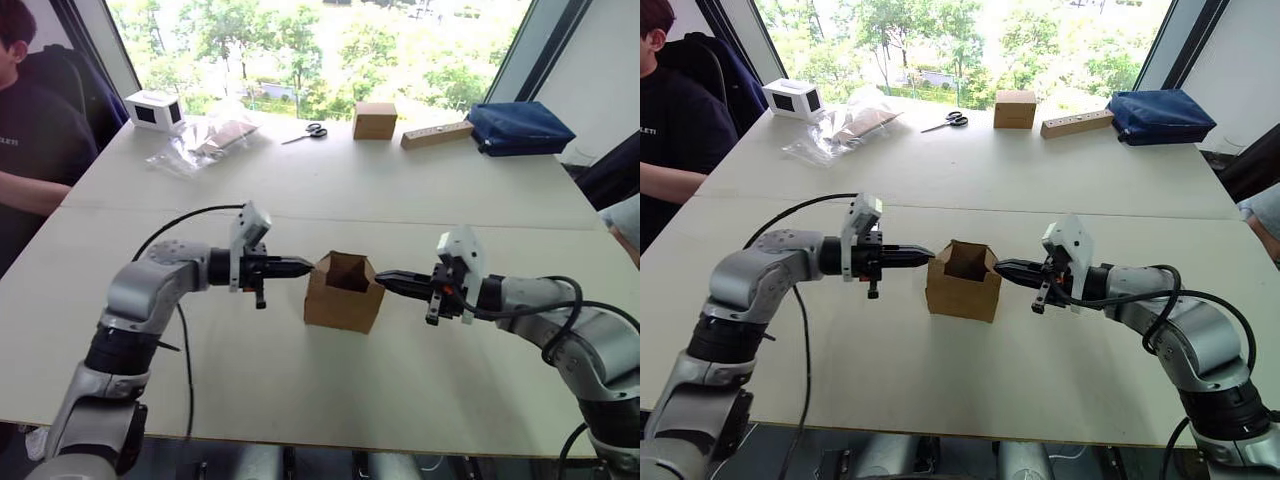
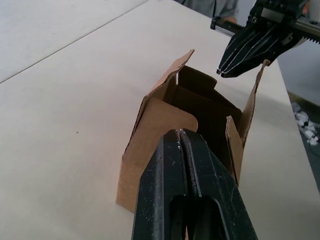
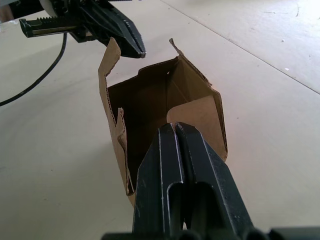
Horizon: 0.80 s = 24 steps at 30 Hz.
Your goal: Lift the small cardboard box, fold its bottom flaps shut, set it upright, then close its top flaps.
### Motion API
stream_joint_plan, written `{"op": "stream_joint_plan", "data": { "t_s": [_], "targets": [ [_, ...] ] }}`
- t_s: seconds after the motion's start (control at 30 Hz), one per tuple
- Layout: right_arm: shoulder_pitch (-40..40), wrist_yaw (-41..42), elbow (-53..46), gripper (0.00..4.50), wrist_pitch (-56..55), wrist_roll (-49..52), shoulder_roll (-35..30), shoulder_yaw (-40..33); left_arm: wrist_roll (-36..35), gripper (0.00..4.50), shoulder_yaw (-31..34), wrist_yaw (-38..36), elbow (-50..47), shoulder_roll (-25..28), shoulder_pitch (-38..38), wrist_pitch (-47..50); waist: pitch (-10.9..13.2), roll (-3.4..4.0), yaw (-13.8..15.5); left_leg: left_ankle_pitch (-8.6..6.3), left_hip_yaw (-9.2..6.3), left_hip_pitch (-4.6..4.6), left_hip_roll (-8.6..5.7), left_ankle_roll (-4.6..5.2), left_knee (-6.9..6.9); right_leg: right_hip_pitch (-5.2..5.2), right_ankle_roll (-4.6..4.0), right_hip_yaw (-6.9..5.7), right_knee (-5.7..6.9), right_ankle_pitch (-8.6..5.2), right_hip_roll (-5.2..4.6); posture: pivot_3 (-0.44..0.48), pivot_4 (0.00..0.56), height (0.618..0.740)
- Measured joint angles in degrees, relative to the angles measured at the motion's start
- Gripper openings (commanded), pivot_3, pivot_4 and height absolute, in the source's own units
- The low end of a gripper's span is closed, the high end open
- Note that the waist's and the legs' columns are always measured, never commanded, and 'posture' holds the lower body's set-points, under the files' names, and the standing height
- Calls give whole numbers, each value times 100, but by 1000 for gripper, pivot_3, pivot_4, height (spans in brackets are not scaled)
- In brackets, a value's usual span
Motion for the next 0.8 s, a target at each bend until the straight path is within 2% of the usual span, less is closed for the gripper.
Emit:
{"op": "stream_joint_plan", "data": {
  "t_s": [0.37,0.8],
  "targets": [
    [-509,346,588,0,-173,-722,107,602,731,17,-720,-174,715,-47,-442,-590,0,0,23,0,1,11,-1,1,-3,11,0,0,-2,0,-1,0,150,740],
    [-742,779,805,0,-347,-1434,66,1036,1063,17,-912,-204,689,-146,-504,-851,0,0,19,-2,1,35,0,4,-5,32,-1,0,-4,-1,-1,0,150,740]
  ]
}}
